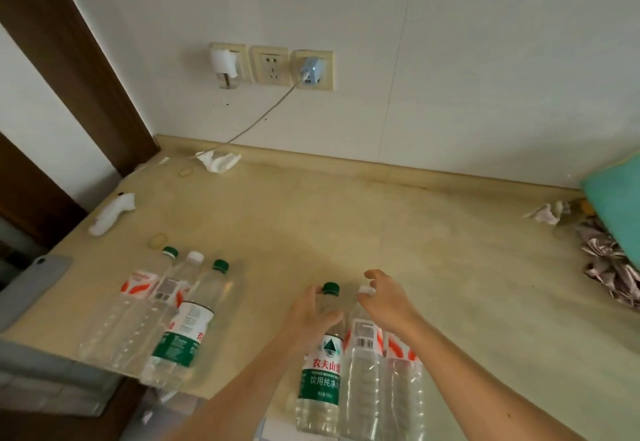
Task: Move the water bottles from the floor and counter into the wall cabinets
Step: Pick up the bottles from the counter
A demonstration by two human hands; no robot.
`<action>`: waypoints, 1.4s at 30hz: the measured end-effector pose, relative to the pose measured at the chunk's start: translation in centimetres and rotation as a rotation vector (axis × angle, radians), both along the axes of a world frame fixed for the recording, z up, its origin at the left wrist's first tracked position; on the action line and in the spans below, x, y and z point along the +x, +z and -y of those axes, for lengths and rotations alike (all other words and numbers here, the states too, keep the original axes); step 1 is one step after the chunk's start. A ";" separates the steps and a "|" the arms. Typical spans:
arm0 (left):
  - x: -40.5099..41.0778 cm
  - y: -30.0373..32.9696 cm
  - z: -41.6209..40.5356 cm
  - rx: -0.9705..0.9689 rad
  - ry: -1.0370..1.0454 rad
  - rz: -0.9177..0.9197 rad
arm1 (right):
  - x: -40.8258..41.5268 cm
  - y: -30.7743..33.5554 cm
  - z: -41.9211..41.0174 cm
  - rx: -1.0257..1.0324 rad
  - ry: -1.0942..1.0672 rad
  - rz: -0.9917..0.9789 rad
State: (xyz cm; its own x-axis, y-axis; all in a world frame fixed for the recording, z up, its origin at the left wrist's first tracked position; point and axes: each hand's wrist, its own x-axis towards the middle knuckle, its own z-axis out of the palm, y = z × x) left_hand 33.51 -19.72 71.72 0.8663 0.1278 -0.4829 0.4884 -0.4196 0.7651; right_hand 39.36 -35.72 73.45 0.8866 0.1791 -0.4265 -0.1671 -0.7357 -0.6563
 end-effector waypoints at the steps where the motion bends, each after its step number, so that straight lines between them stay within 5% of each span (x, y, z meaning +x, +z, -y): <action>1: -0.1 0.0 -0.2 -0.018 0.026 0.000 | 0.3 -0.2 -0.2 -0.011 -0.015 -0.020; 8: -0.5 0.5 -3.8 -0.100 0.148 0.063 | 1.2 -0.4 -2.3 -0.006 -0.162 -0.125; 15: -0.3 3.4 -7.6 -0.187 0.127 0.210 | 0.3 2.0 -4.3 0.275 -0.295 -0.177; 27: 1.0 6.5 -8.7 -0.008 -0.040 0.648 | -2.4 10.2 -4.5 0.346 -0.255 0.433; 33: 1.3 5.9 -9.8 0.067 -0.140 0.597 | -2.7 10.0 -5.1 0.275 -0.260 0.544; 42: 0.4 2.7 -10.5 -0.050 -0.095 0.497 | -3.6 6.6 -4.7 0.336 -0.295 0.355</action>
